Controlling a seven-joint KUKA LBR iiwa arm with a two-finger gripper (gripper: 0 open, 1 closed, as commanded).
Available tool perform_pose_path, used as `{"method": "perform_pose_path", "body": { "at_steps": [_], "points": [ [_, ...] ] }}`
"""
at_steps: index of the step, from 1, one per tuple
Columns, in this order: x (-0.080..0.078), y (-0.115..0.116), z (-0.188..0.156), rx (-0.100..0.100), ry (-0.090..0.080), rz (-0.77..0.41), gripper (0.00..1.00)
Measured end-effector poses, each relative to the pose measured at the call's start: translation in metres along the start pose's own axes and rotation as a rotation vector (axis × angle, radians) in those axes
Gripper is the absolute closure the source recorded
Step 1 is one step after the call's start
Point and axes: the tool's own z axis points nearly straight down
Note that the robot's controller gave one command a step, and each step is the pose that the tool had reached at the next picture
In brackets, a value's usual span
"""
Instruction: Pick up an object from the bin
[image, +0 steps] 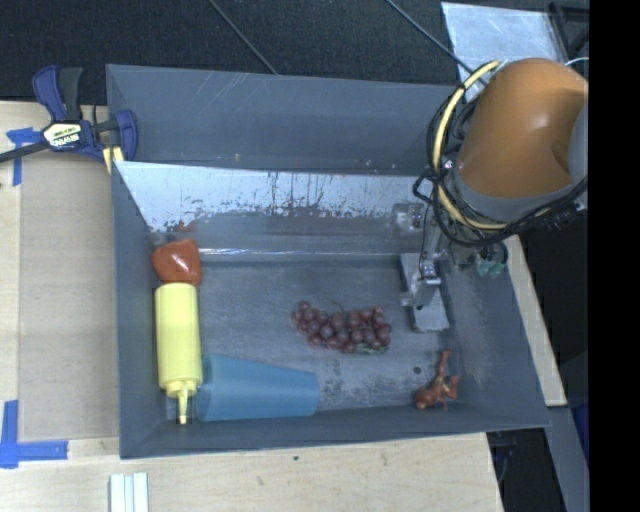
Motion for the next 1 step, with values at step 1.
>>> {"method": "perform_pose_path", "body": {
  "at_steps": [1],
  "points": [
    [0.0001, 0.0001, 0.0004, 0.000, 0.000, 0.001, 0.00]
  ]
}}
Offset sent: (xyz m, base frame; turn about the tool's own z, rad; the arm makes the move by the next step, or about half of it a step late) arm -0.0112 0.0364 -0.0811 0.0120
